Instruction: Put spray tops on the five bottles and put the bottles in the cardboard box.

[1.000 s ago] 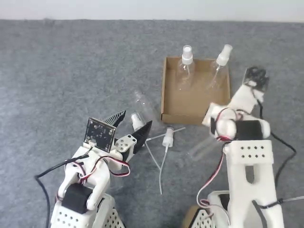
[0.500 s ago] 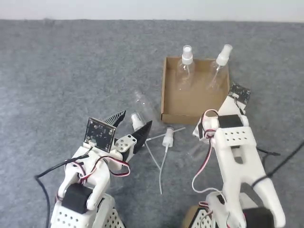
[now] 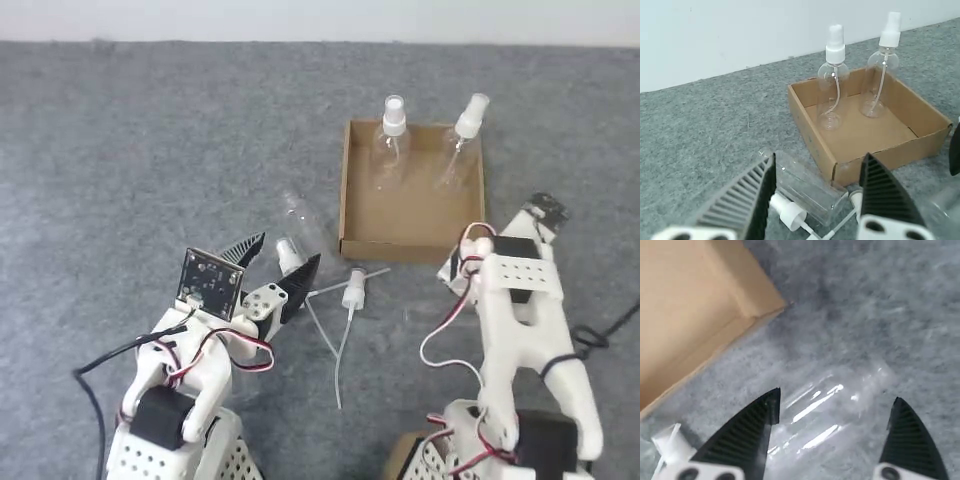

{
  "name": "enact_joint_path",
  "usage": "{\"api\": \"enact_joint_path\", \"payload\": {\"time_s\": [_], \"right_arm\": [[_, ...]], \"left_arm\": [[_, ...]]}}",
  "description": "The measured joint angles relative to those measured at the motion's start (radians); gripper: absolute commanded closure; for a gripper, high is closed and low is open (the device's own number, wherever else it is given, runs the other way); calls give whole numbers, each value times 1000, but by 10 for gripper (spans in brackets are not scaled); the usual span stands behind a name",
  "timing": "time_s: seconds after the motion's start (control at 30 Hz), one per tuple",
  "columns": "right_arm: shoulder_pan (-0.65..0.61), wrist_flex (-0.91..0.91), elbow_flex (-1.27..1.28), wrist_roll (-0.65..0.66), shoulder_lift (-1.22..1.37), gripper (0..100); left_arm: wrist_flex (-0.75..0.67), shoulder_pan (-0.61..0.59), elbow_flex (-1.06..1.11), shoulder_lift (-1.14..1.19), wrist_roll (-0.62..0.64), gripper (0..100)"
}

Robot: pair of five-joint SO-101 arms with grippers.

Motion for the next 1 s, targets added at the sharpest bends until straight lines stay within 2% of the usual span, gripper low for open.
{"api": "enact_joint_path", "payload": {"time_s": [0.13,0.4,0.5,0.63,0.73,0.83,1.0], "right_arm": [[91,0,0,49,0,713],[342,-44,0,247,0,713],[387,-51,0,270,0,713],[371,-28,0,270,0,713],[328,35,-14,264,0,713],[261,110,-64,213,0,712],[89,187,-106,77,0,709]], "left_arm": [[0,0,0,0,0,751],[0,0,0,0,-2,754],[0,-18,0,0,-31,754],[3,-112,-34,-2,-44,754],[60,-216,-84,-11,-44,753],[86,-336,-100,-12,-44,751],[91,-440,-95,-12,-44,750]]}}
